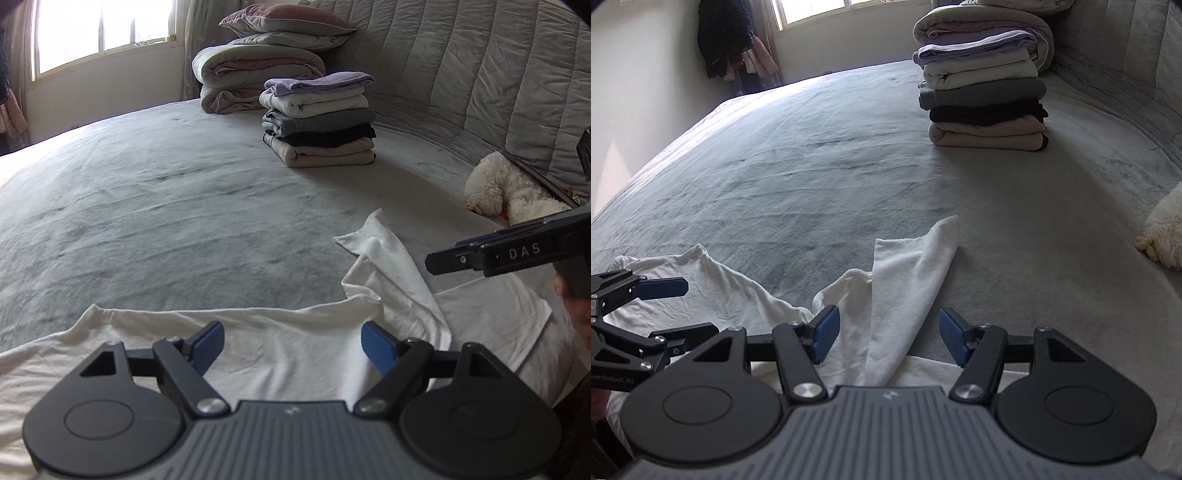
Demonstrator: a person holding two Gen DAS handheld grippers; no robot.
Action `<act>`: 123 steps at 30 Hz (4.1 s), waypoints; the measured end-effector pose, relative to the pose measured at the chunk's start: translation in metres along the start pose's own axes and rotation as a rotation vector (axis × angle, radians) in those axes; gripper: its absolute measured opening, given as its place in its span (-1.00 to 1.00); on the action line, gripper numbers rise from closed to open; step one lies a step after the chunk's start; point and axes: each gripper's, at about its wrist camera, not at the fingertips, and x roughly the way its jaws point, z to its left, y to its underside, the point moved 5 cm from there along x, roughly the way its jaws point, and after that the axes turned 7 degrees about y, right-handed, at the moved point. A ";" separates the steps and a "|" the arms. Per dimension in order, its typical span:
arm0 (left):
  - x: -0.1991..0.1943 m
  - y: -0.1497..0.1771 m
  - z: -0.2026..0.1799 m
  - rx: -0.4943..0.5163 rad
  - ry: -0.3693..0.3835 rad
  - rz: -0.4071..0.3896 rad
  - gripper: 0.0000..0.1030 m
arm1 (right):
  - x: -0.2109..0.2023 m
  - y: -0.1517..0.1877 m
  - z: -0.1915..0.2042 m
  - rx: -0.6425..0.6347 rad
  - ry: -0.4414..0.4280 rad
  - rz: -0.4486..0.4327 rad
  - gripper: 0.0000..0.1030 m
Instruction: Fold clothes
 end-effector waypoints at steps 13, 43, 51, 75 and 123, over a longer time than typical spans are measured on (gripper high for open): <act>0.031 -0.011 -0.041 -0.027 0.065 0.001 0.18 | -0.005 -0.007 -0.048 0.178 0.012 -0.018 0.27; 0.039 0.036 -0.060 -0.014 0.245 0.017 -0.18 | 0.066 0.003 0.017 -0.139 0.158 0.029 -0.70; 0.038 0.036 -0.057 -0.024 0.256 0.019 -0.18 | 0.057 0.003 -0.015 0.005 0.179 0.016 -0.97; 0.063 -0.023 -0.061 -0.007 0.250 -0.018 -0.18 | 0.030 0.007 -0.076 0.276 0.139 -0.005 -0.23; 0.023 0.038 -0.136 0.152 0.362 0.002 -0.98 | -0.074 0.043 -0.091 0.378 0.198 -0.208 -0.93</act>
